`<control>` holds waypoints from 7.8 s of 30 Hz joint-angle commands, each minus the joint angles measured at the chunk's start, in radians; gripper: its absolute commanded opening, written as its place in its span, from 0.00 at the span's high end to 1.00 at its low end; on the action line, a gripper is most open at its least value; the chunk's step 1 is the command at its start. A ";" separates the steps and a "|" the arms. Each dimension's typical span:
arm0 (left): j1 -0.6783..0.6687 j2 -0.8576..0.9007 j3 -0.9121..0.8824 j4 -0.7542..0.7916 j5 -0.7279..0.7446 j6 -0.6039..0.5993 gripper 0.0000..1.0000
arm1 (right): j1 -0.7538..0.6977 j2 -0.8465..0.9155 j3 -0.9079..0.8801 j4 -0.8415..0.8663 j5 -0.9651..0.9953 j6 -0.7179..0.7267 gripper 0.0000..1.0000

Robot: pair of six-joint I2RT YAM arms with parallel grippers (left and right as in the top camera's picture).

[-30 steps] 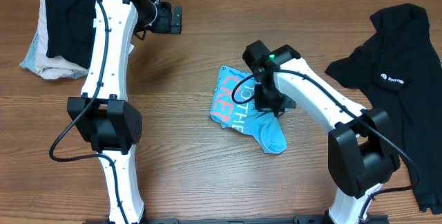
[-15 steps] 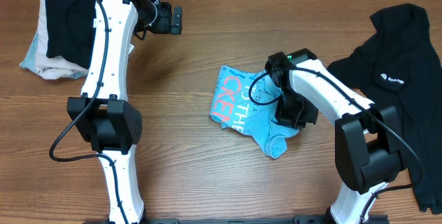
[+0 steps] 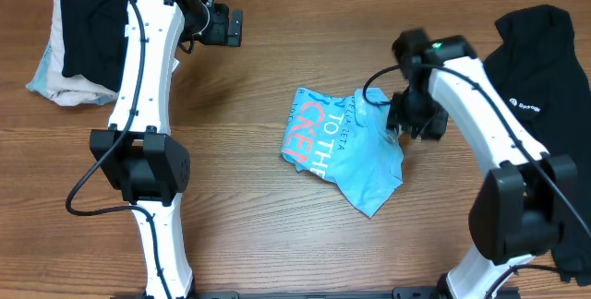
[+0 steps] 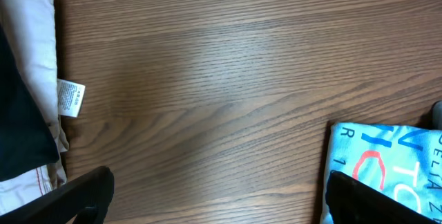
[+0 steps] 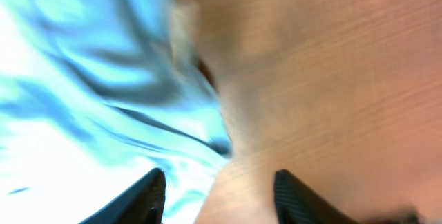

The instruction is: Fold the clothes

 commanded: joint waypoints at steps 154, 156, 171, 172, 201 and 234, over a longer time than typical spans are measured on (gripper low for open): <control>-0.552 -0.003 -0.653 0.312 -0.253 0.487 0.00 | -0.346 -0.257 -0.043 0.113 -0.134 -0.155 0.10; -0.551 -0.003 -0.702 0.383 -0.264 0.491 0.00 | -0.346 -0.257 -0.043 0.114 -0.134 -0.155 0.10; -0.511 -0.003 -0.769 0.536 -0.507 0.325 0.96 | -0.346 -0.257 -0.043 0.113 -0.133 -0.156 0.10; -0.507 -0.003 -0.764 0.536 -0.531 0.307 0.96 | -0.346 -0.257 -0.043 0.113 -0.133 -0.156 0.10; -0.014 -0.005 0.430 0.008 -0.677 0.312 0.96 | -0.346 -0.257 -0.043 0.100 -0.134 -0.156 0.10; 0.394 0.294 0.372 0.080 -0.113 0.256 0.80 | -0.345 -0.257 -0.043 0.102 -0.171 -0.155 0.10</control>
